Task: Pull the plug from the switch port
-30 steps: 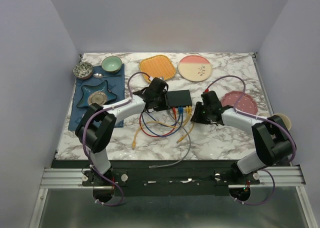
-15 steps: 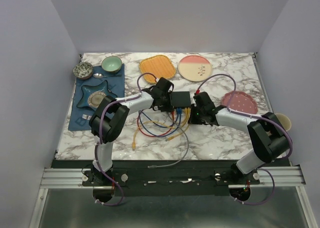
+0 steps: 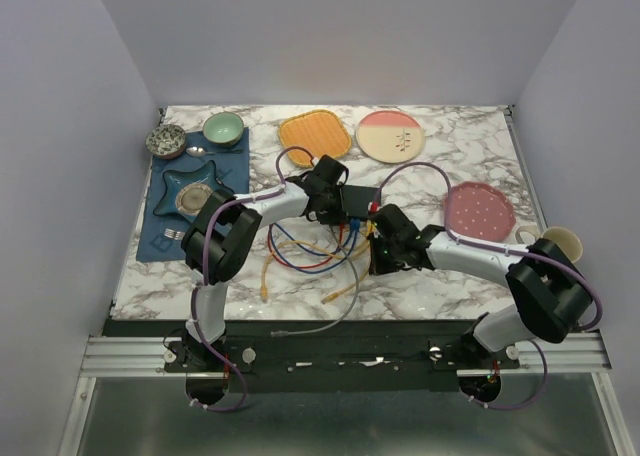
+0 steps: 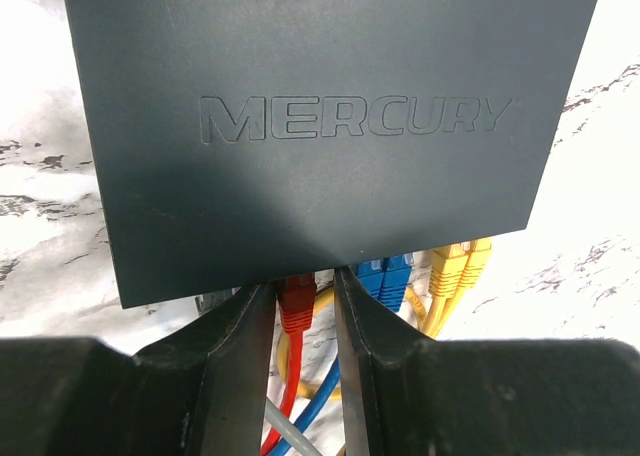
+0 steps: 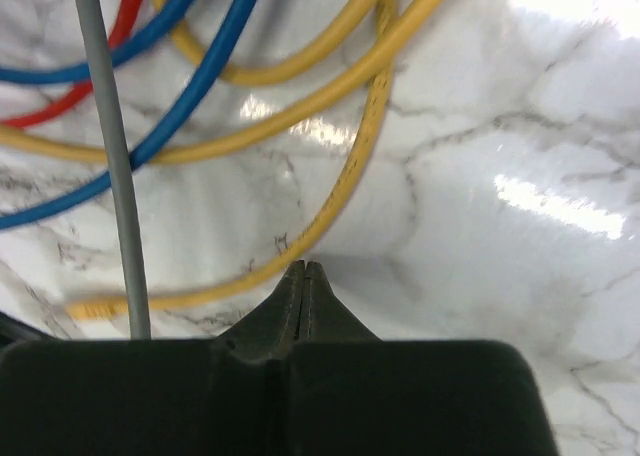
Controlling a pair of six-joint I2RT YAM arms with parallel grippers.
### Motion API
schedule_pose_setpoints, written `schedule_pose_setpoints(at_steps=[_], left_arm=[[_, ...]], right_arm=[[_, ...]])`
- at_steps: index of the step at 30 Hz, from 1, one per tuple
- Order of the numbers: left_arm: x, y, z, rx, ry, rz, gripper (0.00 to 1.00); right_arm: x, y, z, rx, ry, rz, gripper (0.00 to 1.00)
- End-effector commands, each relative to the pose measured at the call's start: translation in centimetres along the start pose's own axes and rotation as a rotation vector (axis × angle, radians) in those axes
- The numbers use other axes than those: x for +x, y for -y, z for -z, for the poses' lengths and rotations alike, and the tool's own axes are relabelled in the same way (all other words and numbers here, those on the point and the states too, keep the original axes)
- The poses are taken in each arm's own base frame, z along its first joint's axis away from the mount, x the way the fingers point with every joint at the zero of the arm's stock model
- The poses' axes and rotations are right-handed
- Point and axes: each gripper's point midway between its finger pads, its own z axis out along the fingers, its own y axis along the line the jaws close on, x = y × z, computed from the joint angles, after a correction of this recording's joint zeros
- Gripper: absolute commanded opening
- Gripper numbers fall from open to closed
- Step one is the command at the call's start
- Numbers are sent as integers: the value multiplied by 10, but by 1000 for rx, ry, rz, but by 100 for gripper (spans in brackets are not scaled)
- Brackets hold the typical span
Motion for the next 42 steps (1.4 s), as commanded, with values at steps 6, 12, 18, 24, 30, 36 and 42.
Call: schedule_pose_setpoints(at_steps=[6,12,18,24,30,36,42], left_arm=[[-9,-1,-7,13,12,44,37],[-12,-1,4,17,41,44,38],[-11,-1,6,28,50,61,37],[-6,-6,9,36,66,96,38],[-4,-6,13,47,76,106,38],[-2,-5,11,59,75,127,38],[2,-7,9,59,67,135,38]], right_arm=[[36,-2,17,23,-96,69,5],[3,13,32,146,51,31,72],[-4,20,11,201,67,-9,71],[-23,13,-8,211,95,-75,55],[-39,10,6,207,170,-98,53],[-40,15,3,234,167,-109,56],[-40,15,-28,249,100,-92,48]])
